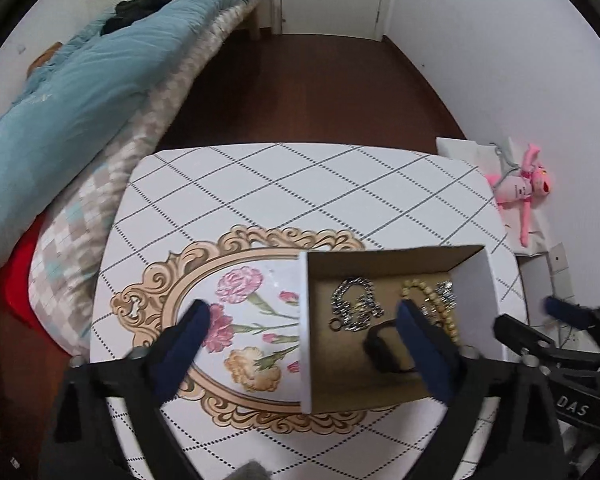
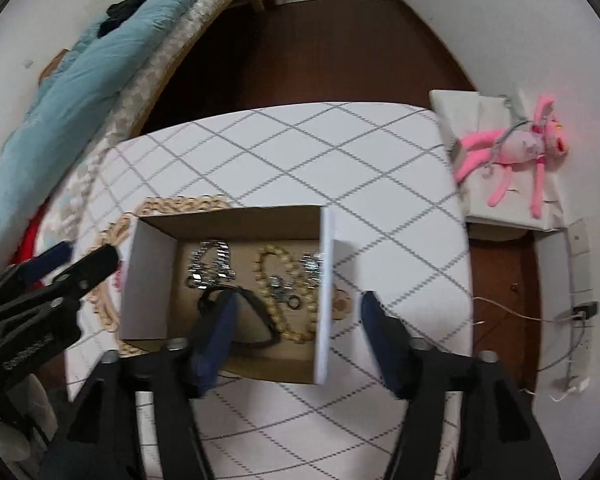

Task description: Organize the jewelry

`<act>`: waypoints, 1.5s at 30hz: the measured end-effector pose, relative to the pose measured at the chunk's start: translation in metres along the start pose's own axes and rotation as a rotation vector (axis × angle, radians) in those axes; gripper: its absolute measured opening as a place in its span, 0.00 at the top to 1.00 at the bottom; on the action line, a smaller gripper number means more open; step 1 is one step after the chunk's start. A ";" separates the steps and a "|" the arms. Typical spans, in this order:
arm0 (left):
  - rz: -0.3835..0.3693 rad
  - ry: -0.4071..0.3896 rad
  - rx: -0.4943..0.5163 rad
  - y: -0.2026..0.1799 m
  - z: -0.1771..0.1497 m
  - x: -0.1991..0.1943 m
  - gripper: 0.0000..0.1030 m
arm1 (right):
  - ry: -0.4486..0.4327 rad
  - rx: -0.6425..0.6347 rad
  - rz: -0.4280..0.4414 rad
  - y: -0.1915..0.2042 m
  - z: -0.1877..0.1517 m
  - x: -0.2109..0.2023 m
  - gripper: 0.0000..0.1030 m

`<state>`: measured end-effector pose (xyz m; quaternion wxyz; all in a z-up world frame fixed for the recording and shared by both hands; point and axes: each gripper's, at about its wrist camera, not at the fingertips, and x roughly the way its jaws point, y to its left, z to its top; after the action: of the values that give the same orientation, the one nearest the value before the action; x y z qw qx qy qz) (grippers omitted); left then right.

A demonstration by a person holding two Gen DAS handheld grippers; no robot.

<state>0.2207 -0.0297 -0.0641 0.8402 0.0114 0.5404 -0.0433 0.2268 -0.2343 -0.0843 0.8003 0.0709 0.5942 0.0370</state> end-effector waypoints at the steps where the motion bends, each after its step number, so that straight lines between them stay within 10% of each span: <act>1: 0.006 -0.001 0.000 0.001 -0.002 0.001 0.00 | -0.007 -0.008 -0.039 0.000 -0.003 0.000 0.11; 18: 0.065 -0.025 0.007 -0.004 -0.046 -0.012 0.00 | -0.048 -0.022 -0.165 0.001 -0.042 -0.002 0.01; 45: 0.029 -0.292 0.003 -0.015 -0.122 -0.199 0.00 | -0.410 0.036 -0.195 0.010 -0.156 -0.202 0.00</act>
<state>0.0267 -0.0250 0.0666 0.9105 0.0138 0.4119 -0.0331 0.0187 -0.2425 0.0644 0.9028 0.0335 0.4237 -0.0664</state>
